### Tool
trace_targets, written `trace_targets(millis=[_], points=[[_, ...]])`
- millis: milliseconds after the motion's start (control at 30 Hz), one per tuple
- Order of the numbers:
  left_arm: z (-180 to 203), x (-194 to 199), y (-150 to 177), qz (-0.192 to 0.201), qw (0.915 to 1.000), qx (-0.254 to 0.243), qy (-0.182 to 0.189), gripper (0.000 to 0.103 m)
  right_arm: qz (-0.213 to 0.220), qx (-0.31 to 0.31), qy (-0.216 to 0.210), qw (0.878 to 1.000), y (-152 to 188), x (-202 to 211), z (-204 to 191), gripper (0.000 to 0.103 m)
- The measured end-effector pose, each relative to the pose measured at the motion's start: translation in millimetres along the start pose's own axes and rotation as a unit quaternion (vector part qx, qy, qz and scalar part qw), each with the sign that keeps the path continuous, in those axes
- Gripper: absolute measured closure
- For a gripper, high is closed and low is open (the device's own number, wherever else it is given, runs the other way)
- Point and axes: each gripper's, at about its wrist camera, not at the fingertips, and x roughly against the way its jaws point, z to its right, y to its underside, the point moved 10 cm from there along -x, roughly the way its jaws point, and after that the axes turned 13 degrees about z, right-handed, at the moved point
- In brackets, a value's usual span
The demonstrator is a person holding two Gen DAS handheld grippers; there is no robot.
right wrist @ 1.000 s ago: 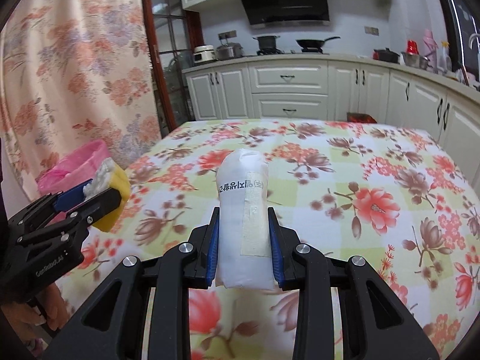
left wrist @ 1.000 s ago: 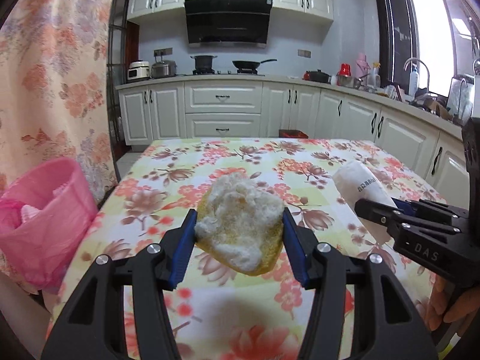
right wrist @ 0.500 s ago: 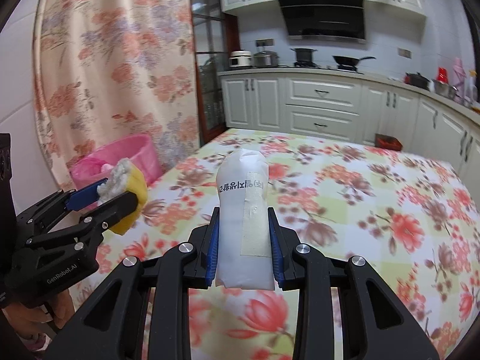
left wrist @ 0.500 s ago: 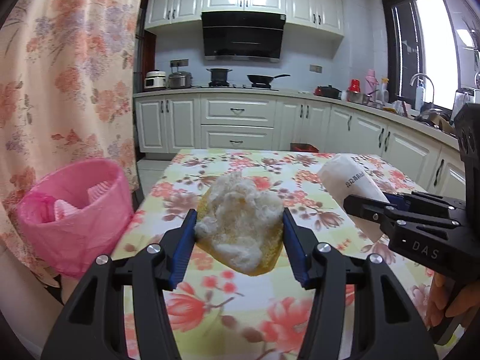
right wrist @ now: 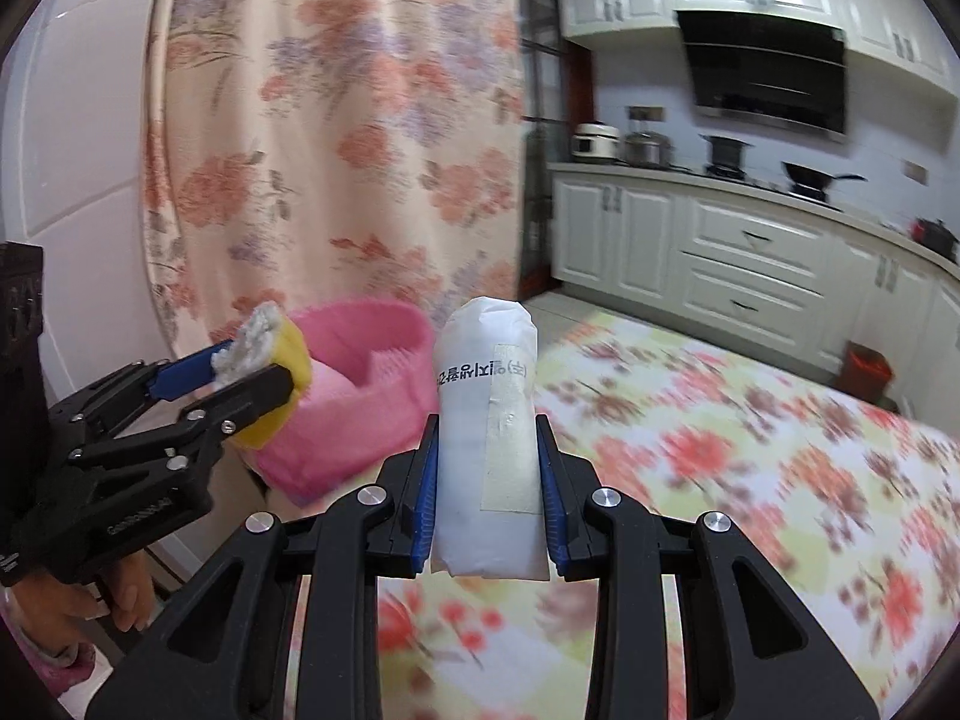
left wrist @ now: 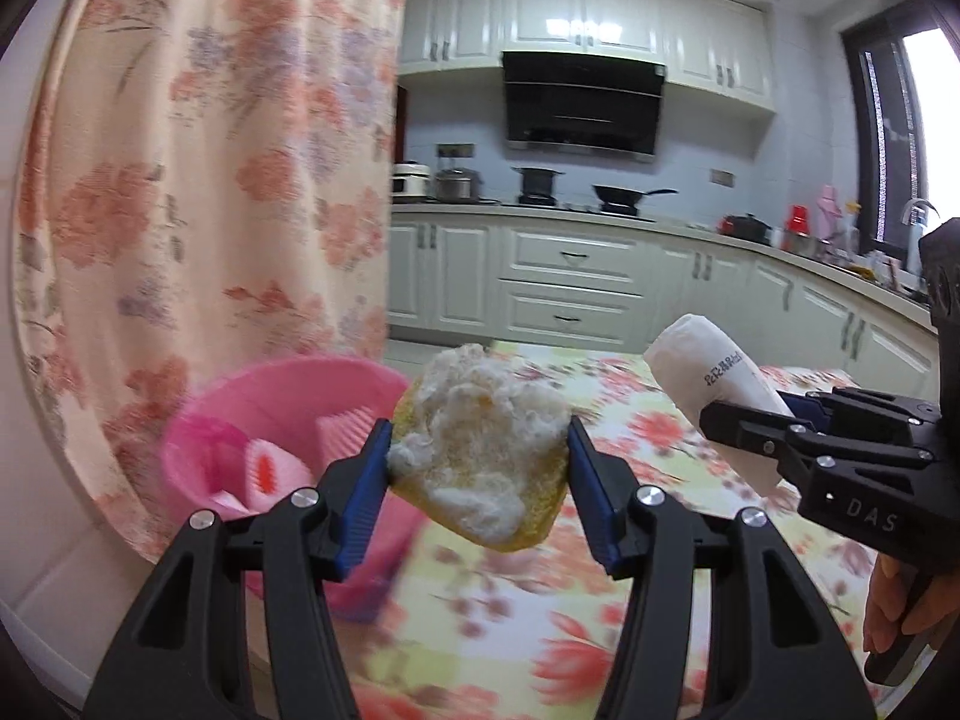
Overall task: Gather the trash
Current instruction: 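Carry the paper tube and sponge pad over the pink bin, then open both tools to drop the tube and sponge pad into the bin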
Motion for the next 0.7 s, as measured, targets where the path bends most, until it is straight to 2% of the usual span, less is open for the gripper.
trace_targets(millis=[200,400,467,700], points=[[-69.8,-19.7,-20.3,0.005,0.9987,0.012,-0.050,0.048,0.001,0.004,-0.052,0.999,-22.5,-46.6,-37.3,0.072],[-118.5,-48.3,-29.5,-0.008,0.9984,0.011,-0.055,0.047,-0.012,-0.015,-0.088,0.996,-33.5,-95.9,-57.4,0.072],[-137.0,-57.1,-30.0,-0.011,0.9975,0.012,-0.068,0.047,-0.015,-0.014,-0.096,0.995,-35.4,-110.3,-63.3,0.072],[-171.9,-78.6,-15.0,-0.034,0.9958,0.023,-0.082,0.044,-0.029,-0.008,-0.115,0.993,-34.4,-157.4,-85.7,0.071]])
